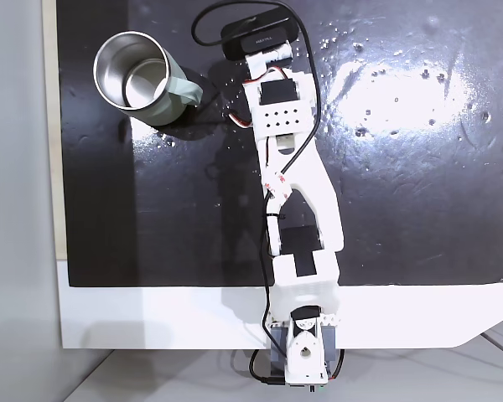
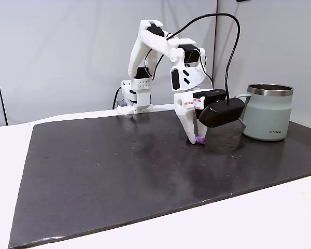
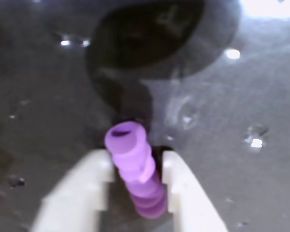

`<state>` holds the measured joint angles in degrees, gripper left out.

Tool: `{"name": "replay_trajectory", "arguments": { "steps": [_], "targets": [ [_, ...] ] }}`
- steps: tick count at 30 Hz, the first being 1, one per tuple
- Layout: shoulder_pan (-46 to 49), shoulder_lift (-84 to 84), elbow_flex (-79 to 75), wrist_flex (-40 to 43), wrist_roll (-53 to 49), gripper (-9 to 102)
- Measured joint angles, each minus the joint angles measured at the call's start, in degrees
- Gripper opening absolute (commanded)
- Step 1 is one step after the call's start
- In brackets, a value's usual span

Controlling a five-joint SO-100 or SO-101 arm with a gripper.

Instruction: Grasp a pengrip and put it in the cup.

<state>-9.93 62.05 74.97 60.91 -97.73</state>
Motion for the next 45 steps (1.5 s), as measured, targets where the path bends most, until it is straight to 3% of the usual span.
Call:
{"name": "replay_trajectory", "arguments": {
  "steps": [8, 13, 24, 29, 36, 45],
  "targets": [
    [0.1, 2.9, 3.8, -0.7, 1.9, 0],
    [0.2, 4.2, 0.5, 6.1, 6.8, 0],
    [-2.6, 6.5, -34.1, 30.2, 16.3, 0],
    [-4.4, -2.0, -57.7, 37.5, 24.7, 0],
    [-8.6, -12.4, -80.7, 40.2, 39.4, 0],
    [-17.0, -20.6, -87.3, 39.9, 52.4, 0]
  ]
}}
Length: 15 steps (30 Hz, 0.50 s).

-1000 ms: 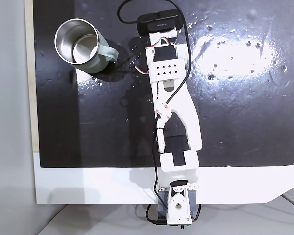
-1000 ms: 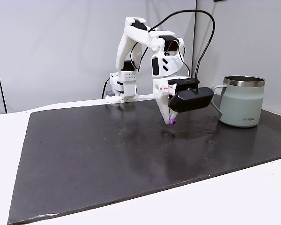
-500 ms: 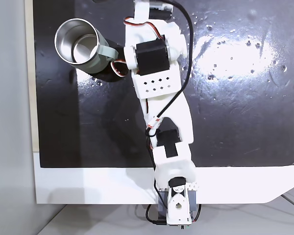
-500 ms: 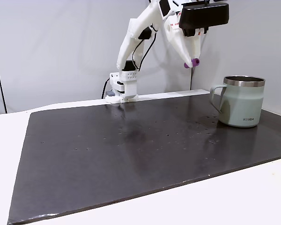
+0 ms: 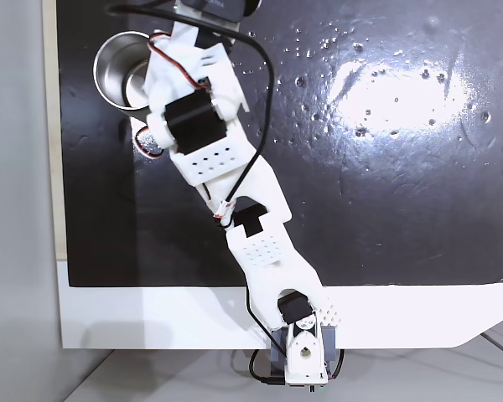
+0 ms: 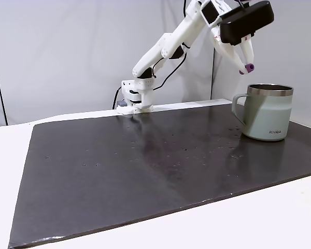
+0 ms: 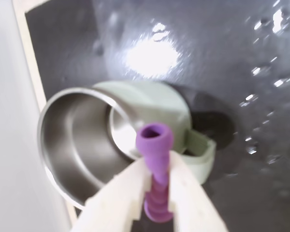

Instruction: Grasp a pengrip and put it in the cup.

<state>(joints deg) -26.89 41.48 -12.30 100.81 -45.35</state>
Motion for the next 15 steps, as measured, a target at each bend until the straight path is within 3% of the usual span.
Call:
{"name": "replay_trajectory", "arguments": {
  "steps": [10, 15],
  "targets": [
    [-6.3, -4.1, 0.0, -10.9, 14.1, 0],
    [-9.1, -5.0, 0.0, -12.2, 16.6, 0]
  ]
}}
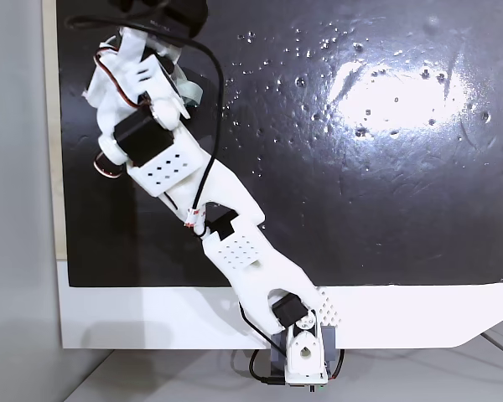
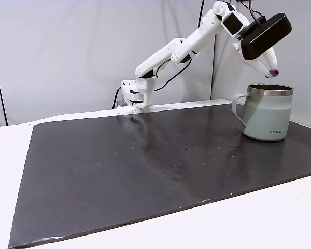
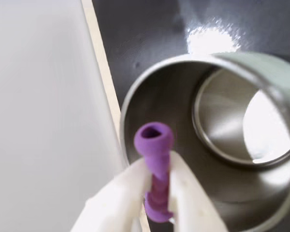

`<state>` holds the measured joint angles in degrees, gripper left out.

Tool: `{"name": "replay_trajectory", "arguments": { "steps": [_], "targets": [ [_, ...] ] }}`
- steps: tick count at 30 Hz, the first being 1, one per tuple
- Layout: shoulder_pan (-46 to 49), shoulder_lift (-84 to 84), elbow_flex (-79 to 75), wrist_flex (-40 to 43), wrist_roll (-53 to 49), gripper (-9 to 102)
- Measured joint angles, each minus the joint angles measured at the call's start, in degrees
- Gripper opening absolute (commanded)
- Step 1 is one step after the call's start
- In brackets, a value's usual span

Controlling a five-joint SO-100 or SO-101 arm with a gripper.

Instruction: Grasp a pengrip and put it in the cup.

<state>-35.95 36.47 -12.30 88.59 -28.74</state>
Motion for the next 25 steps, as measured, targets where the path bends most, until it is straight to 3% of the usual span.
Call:
{"name": "replay_trajectory", "arguments": {
  "steps": [3, 7, 9, 25],
  "targets": [
    [-0.4, 0.1, 0.0, 0.0, 0.8, 0],
    [0.3, 0.0, 0.0, 0.0, 1.0, 22],
    [0.2, 0.0, 0.0, 0.0, 1.0, 26],
    [-0.2, 0.0, 0.0, 0.0, 1.0, 26]
  ]
}}
